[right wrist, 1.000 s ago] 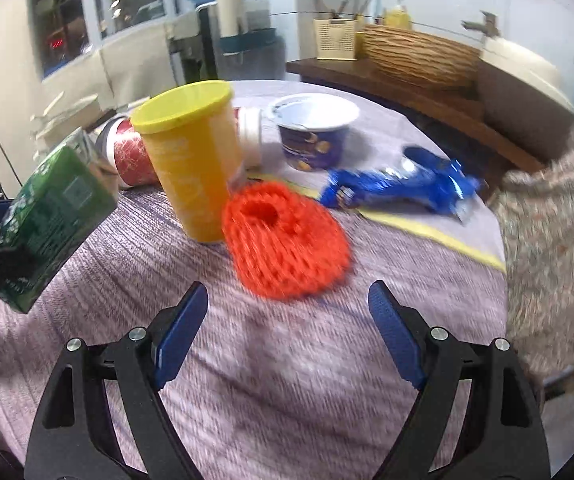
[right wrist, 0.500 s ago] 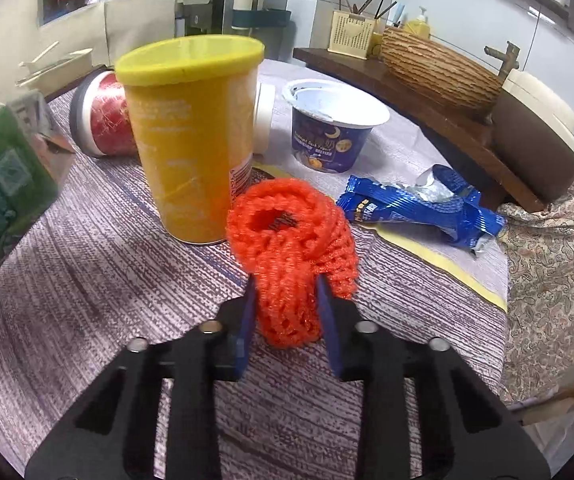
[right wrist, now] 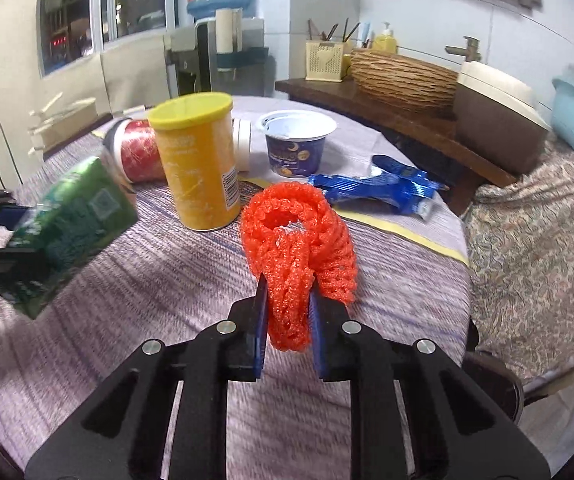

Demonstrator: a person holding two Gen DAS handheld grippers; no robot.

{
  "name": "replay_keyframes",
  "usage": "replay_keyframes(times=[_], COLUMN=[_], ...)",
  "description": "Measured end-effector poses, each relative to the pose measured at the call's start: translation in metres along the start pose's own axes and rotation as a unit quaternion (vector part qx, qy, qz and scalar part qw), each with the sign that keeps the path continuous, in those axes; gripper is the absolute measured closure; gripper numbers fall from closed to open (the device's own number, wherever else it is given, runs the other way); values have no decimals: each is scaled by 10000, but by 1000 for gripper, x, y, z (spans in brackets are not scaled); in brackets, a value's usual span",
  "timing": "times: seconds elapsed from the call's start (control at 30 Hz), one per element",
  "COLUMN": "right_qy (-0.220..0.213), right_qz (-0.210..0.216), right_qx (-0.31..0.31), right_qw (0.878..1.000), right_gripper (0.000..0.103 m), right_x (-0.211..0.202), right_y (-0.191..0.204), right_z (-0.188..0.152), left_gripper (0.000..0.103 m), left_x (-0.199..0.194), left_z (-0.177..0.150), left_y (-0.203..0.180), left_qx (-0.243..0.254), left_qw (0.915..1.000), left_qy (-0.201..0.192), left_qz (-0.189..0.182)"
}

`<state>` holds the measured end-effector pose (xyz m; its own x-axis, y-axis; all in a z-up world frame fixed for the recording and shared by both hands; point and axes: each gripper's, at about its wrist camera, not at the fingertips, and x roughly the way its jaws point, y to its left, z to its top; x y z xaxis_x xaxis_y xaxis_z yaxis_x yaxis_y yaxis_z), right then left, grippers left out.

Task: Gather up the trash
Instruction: 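Carry the net and carton over the bin and open both tools to drop them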

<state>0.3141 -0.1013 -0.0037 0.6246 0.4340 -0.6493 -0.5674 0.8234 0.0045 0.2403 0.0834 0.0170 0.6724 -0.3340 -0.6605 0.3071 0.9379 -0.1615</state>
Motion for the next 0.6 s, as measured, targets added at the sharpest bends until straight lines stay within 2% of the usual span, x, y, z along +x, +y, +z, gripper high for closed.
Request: replay_keyframes(times=[0.27,0.6], right_qy=[-372,-476], right_qz=[-321,-909], right_qx=[501,1193], right_qw=[9975,9875], right_gripper=[84,84], right_x=[-56,-105], right_y=[-35,-85], right_z=[-38,-102], left_gripper=[52,52], left_x=[18,48], left_z=[4,10], left_y=[-43,-107], left_qx=[85,330], left_qw=[9994,9970], left_qy=[57,127], left_qz=[-327,-688])
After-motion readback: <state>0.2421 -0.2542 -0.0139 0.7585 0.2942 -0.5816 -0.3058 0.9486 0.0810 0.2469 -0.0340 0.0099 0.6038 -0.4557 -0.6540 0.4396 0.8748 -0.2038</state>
